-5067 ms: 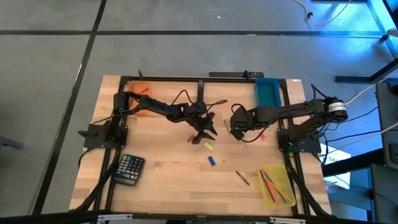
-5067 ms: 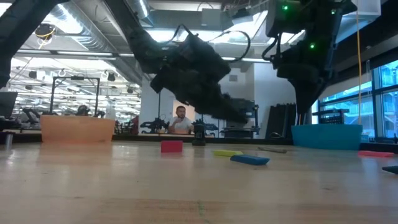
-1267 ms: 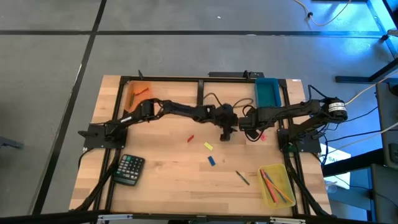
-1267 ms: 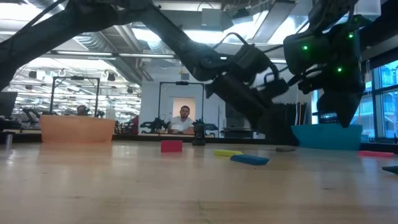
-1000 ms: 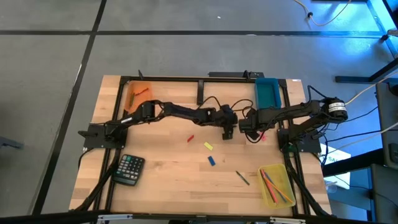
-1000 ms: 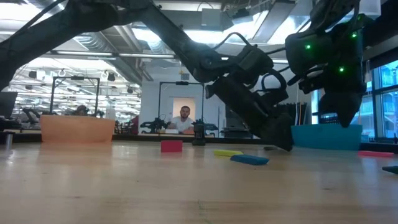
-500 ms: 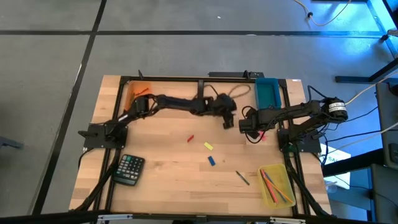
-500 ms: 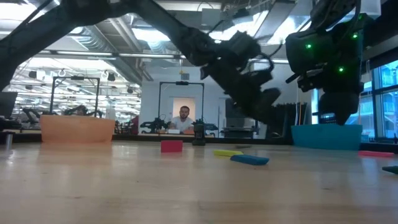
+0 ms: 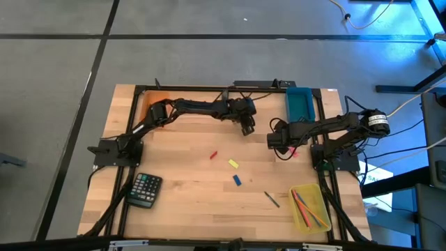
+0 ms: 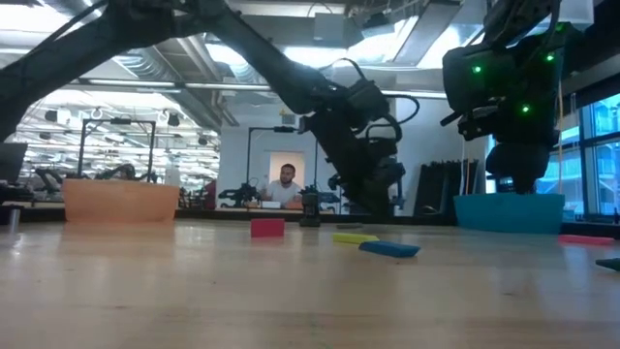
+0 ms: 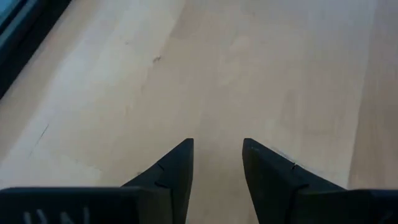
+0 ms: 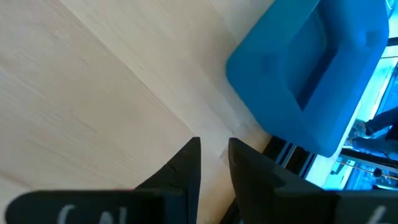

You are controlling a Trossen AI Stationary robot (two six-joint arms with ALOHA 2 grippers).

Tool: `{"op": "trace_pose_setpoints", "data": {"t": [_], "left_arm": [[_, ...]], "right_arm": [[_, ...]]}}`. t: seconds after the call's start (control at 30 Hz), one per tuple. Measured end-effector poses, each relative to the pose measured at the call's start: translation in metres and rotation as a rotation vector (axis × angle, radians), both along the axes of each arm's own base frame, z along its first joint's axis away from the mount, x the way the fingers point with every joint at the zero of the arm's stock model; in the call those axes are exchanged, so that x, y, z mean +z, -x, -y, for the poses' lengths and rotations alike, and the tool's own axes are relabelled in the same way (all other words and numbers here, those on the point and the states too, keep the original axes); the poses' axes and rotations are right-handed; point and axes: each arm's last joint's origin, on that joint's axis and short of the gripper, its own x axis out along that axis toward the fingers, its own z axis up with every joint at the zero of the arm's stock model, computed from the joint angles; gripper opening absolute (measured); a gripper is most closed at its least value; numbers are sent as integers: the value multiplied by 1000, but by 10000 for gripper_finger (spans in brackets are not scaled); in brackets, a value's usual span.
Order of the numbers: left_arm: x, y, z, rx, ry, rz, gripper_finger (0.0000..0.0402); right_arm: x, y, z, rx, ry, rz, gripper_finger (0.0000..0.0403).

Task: Sort crayons/erasers/pens/pencils in bins
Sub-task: Put the gray crayon into the orange bin

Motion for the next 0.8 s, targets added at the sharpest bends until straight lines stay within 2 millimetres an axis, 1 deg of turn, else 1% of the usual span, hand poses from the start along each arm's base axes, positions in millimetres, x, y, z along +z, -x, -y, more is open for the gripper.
{"op": "trace_pose_setpoints", "data": {"t": [0.1, 0.23, 0.3, 0.37, 0.47, 0.6, 0.7, 0.8], "left_arm": [[8, 4, 2, 1, -8, -26, 131], [35, 15, 5, 14, -41, -77, 131], [44, 20, 3, 43, -91, -116, 131], [43, 27, -1, 67, -104, -180, 131], [39, 38, -18, 98, -77, -232, 131], [29, 49, -43, 124, -9, -241, 131], [31, 55, -58, 128, 33, -210, 131], [31, 59, -66, 115, 66, -192, 131]], "right_arm": [[0, -1, 0, 3, 0, 4, 85], [0, 0, 1, -3, 0, 4, 85], [0, -1, 2, -4, 0, 8, 85], [0, -1, 2, -4, 1, 15, 85], [0, -2, 2, -4, 1, 20, 85], [-1, -3, 2, -4, 1, 36, 85], [-1, -4, 2, -3, 1, 45, 85], [-1, -4, 2, -4, 1, 47, 85]]}}
